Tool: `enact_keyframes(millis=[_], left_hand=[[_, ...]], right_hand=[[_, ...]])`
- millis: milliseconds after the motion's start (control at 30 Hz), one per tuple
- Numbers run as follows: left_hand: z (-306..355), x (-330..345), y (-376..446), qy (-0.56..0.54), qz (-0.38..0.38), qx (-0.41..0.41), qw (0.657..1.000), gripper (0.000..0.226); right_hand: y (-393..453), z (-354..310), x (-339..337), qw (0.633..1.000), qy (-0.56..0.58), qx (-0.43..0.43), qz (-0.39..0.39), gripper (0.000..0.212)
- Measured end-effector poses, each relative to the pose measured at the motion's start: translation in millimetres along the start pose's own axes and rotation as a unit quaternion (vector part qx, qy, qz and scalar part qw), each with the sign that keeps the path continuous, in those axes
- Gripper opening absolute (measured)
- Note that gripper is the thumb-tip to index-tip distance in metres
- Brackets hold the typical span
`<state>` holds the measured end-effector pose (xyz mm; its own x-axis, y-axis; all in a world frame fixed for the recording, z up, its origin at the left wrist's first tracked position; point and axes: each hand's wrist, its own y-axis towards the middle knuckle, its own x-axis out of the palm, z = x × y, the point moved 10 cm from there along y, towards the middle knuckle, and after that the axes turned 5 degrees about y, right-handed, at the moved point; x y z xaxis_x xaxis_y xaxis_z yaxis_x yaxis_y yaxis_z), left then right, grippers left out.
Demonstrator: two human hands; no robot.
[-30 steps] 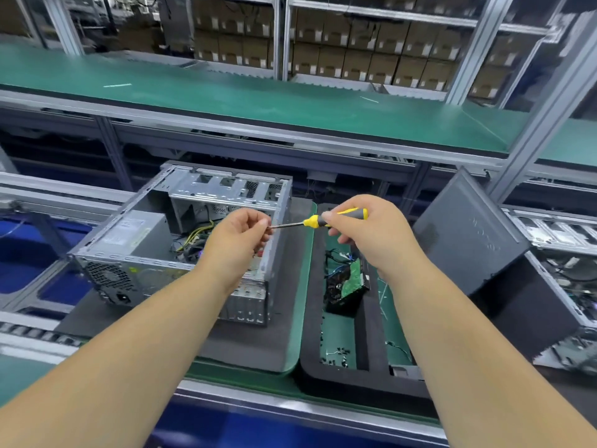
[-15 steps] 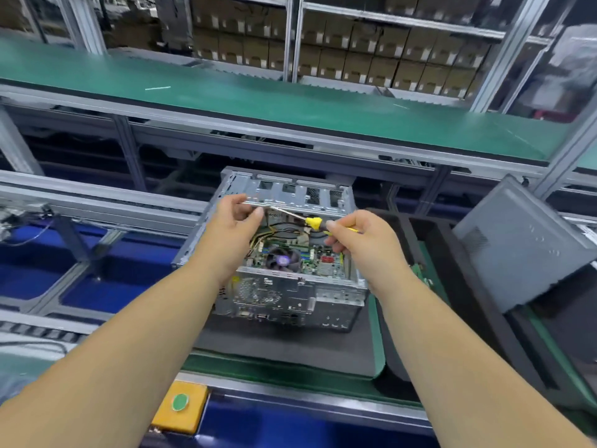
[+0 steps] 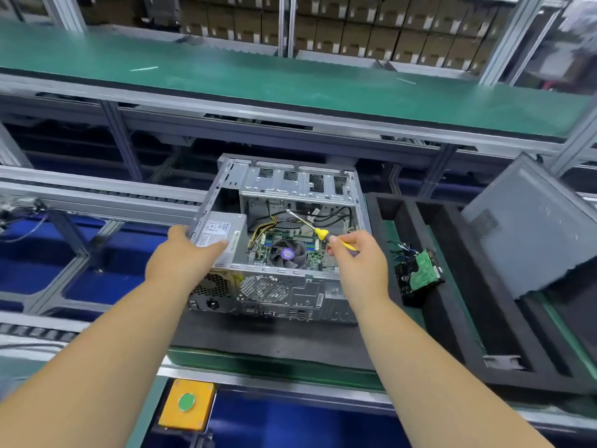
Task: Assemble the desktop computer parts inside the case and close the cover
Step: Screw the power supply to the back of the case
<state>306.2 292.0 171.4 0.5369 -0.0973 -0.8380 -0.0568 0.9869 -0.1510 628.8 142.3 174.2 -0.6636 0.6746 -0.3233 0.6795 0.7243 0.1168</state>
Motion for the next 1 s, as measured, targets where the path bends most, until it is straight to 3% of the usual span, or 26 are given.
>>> enact_keyframes(millis=[333,533,733,900,1000], left_hand=[[17,25,-36,-0.049,-0.015,-0.011,0.999,0.075],[37,46,-60,-0.064,-0.043,0.01,0.997,0.086],[47,53,-67,-0.072,-0.065,0.06,0.993,0.094],[48,55,-69,-0.012,-0.1,0.111,0.989,0.115],[49,59,-74,0.073,-0.108,0.17,0.977,0.113]], right_hand=[[45,11,-29,0.998,-0.057,-0.015,0.005,0.026],[73,13,-64,1.0,0.01,-0.018,0.012,0.021],[41,13,-69,0.997,0.071,0.02,0.03,0.024],[-7,21,-54,0.986,0.152,0.067,0.025,0.023],[-35,26,-44,0.981,0.167,0.093,0.022,0.023]])
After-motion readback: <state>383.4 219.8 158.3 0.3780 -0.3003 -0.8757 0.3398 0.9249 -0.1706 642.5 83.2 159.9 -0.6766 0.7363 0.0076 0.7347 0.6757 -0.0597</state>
